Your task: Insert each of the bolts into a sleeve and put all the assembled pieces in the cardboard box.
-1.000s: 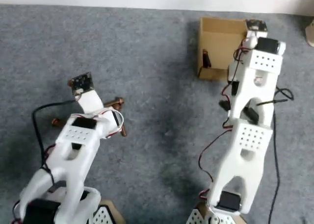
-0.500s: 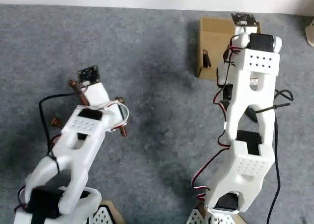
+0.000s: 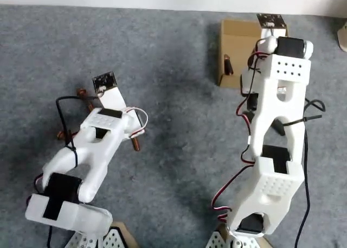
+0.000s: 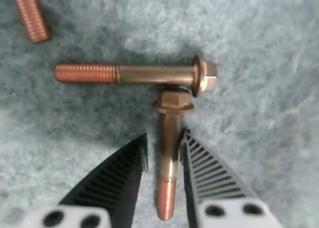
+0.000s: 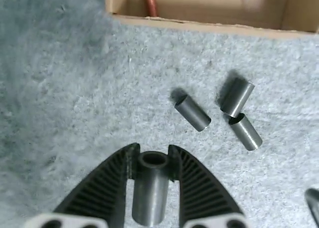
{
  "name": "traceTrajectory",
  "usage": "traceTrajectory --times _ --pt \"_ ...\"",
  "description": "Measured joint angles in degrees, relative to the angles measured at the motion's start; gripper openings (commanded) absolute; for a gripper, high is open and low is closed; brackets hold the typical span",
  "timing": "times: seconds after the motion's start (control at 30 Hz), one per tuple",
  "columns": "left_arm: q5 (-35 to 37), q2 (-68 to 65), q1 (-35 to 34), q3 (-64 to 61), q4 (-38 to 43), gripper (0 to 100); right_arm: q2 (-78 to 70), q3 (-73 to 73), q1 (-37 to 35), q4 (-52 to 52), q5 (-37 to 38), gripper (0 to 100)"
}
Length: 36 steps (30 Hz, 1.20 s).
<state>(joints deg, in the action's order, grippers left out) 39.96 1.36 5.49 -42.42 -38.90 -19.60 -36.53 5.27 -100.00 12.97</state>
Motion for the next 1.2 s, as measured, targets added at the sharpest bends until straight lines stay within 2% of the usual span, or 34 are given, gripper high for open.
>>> traceTrajectory --times 0.23,0.57,0.77,0.9,1.0,1.2 --pt "1.0 -0.4 0.1 0.2 0.0 11 5.9 4.1 -0.1 0.0 0.9 0.5" --pt "1.0 -0.4 0.1 0.2 0.7 11 32.6 26.4 -6.8 0.0 2.1 0.5" --pt "-2.5 -0.4 0.1 1.6 1.6 11 46.2 36.5 -9.1 0.0 4.7 0.5" --pt "-2.9 -0.4 0.1 2.4 1.9 0 50.5 42.5 -9.1 0.0 4.8 0.5" --pt "-3.2 -0.4 0.1 2.4 2.5 1 52.6 47.5 -9.3 0.2 4.8 0.5" --pt "-3.3 -0.4 0.2 2.4 5.0 1 55.8 59.1 -9.2 8.9 7.6 0.5"
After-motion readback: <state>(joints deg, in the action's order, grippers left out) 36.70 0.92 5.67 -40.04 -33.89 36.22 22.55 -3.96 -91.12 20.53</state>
